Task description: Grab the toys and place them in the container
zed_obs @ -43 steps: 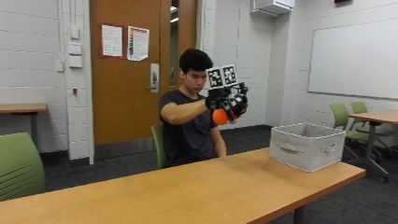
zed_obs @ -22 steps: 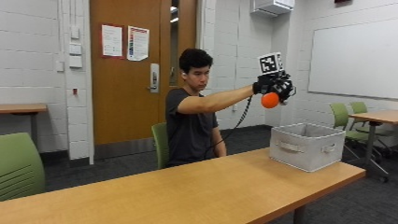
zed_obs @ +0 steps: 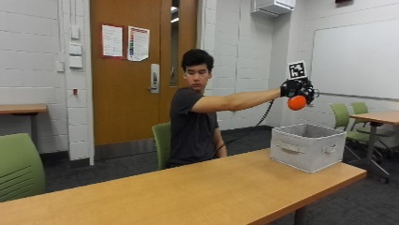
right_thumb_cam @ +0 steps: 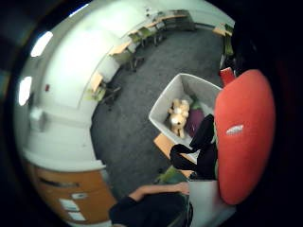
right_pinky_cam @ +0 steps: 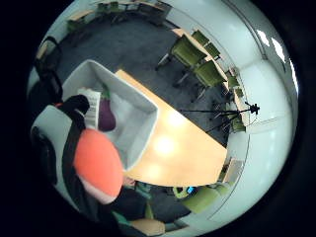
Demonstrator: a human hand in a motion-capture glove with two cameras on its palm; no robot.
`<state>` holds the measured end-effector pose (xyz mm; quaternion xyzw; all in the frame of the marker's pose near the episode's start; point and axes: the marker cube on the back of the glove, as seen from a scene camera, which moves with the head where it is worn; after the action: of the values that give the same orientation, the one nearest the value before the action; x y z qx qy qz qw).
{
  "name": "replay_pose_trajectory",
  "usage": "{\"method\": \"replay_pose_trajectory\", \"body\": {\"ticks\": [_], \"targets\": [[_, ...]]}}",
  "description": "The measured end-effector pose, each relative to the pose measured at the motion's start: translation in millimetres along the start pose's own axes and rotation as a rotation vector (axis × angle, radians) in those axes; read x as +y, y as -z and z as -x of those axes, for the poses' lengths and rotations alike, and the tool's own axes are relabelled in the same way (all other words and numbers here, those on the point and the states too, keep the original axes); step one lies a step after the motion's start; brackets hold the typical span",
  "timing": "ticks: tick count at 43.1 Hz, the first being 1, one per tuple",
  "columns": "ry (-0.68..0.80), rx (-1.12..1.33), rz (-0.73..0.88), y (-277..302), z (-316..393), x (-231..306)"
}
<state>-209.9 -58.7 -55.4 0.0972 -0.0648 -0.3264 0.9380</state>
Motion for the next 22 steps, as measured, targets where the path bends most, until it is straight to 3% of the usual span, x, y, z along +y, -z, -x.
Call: {"method": "replay_pose_trajectory", "body": {"ticks": [4, 12, 18, 22], "targets": [[-0.087, 0.018, 0.004, -12, -3, -5], [-0.122, 0.047, 0.137, -40, -5, 2], [-0.207, 0.113, 0.128, -51, 41, 4], [-0.174, 0.055, 0.105, -44, 49, 16]]}}
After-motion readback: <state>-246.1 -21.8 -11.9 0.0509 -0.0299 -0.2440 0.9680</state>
